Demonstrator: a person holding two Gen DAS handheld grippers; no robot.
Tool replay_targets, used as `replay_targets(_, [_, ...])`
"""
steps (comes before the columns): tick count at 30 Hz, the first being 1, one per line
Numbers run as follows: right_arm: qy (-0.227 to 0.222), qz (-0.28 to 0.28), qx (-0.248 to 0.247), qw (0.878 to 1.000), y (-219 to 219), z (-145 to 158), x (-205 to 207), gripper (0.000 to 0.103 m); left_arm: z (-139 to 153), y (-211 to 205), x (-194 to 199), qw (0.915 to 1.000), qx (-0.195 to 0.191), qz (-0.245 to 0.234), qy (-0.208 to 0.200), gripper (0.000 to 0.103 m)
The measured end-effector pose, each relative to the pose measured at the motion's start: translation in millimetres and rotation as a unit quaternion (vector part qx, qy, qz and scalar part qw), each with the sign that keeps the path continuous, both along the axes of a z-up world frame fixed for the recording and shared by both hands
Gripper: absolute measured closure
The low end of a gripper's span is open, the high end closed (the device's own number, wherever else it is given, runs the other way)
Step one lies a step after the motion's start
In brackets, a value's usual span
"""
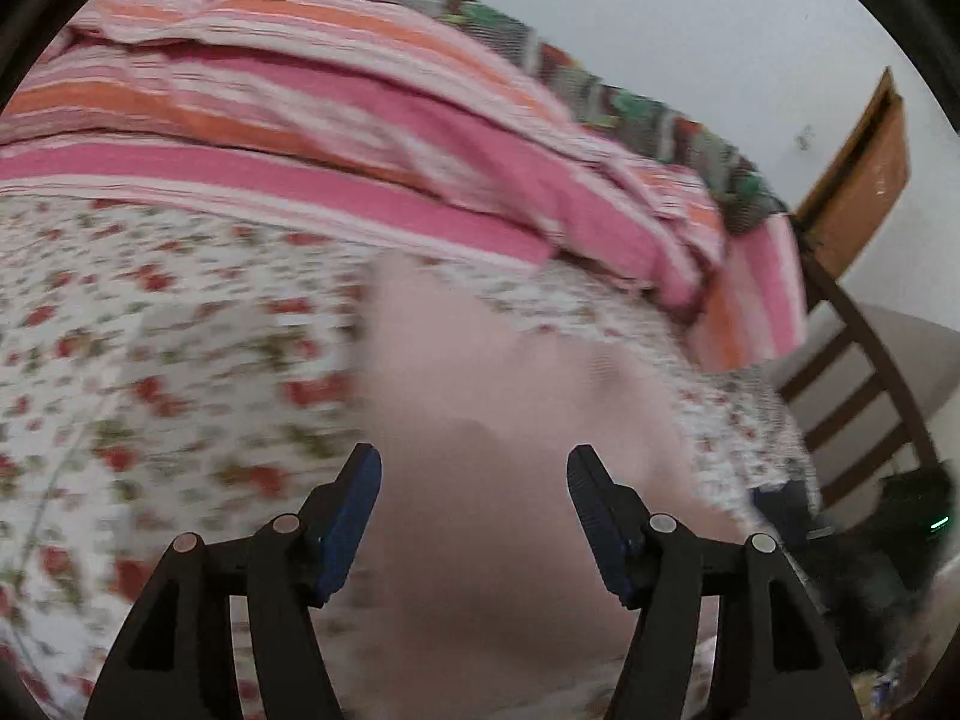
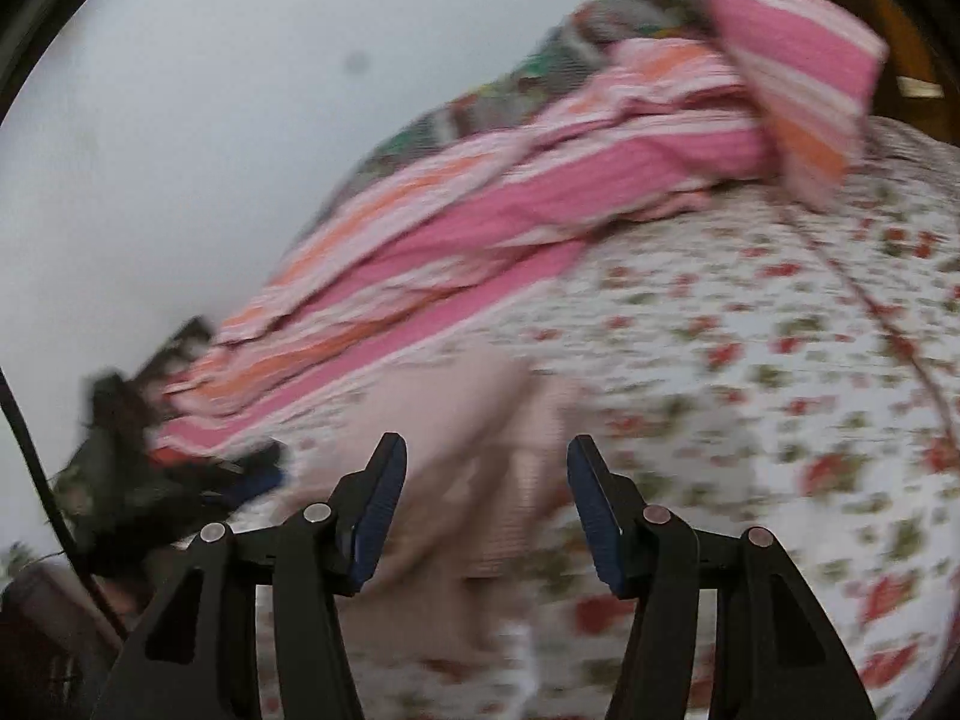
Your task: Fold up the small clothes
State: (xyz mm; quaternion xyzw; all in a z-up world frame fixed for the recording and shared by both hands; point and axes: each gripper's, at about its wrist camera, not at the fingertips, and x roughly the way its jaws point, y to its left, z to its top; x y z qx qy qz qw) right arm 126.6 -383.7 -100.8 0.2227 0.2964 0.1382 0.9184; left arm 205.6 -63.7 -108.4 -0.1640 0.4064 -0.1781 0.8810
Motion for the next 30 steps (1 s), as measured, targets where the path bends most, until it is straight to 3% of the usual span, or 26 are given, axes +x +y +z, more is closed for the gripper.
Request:
replay_targets(4, [0.020,0.036,0.004,0.999,33,7,8,0.041,-17,24,-3,0.9995,0.028,-0.006,-0.012,0.041])
replay_targets(8, [0.058,0.031,-0.065,0.996,65,-2,19,0.041,-34,37,-10,0.9982,-0.020,-0.054,-0.019,0.040])
replay_targets(12, [0.086,0.013,-0.125,0.988,78,-19,26,0.064,-35,32,-18,0.9957,-0.022,-0.084,-0.031,0.039])
replay_targets(15, [0.065,0.020,-0.146,0.987,77,-18,18,0.089,-37,32,-21,0.9934,-0.042,-0.105,-0.018,0.038])
replay_targets(18, [0.011,0.001,-0.136,0.991,64,-14,2,0.090,-37,29,-28,0.9902,-0.047,-0.131,-0.011,0.038])
replay_targets(19, [0.011,-0.009,-0.147,0.989,62,-19,2,0.090,-36,25,-31,0.9884,-0.040,-0.146,-0.013,0.038])
replay_targets(21, [0.062,-0.033,-0.170,0.983,60,-40,14,0.091,-34,16,-43,0.9844,-0.020,-0.173,-0.023,0.038])
replay_targets(23, [0.060,-0.039,-0.169,0.983,60,-43,11,0.089,-35,3,-55,0.9796,0.015,-0.197,-0.035,0.037])
replay_targets(27, [0.048,-0.031,-0.179,0.982,64,-24,1,0.076,-41,-13,-66,0.9744,0.057,-0.213,-0.044,0.037])
replay_targets(30, [0.054,-0.024,-0.177,0.982,63,-20,-3,0.067,-42,-11,-62,0.9764,0.039,-0.209,-0.039,0.037])
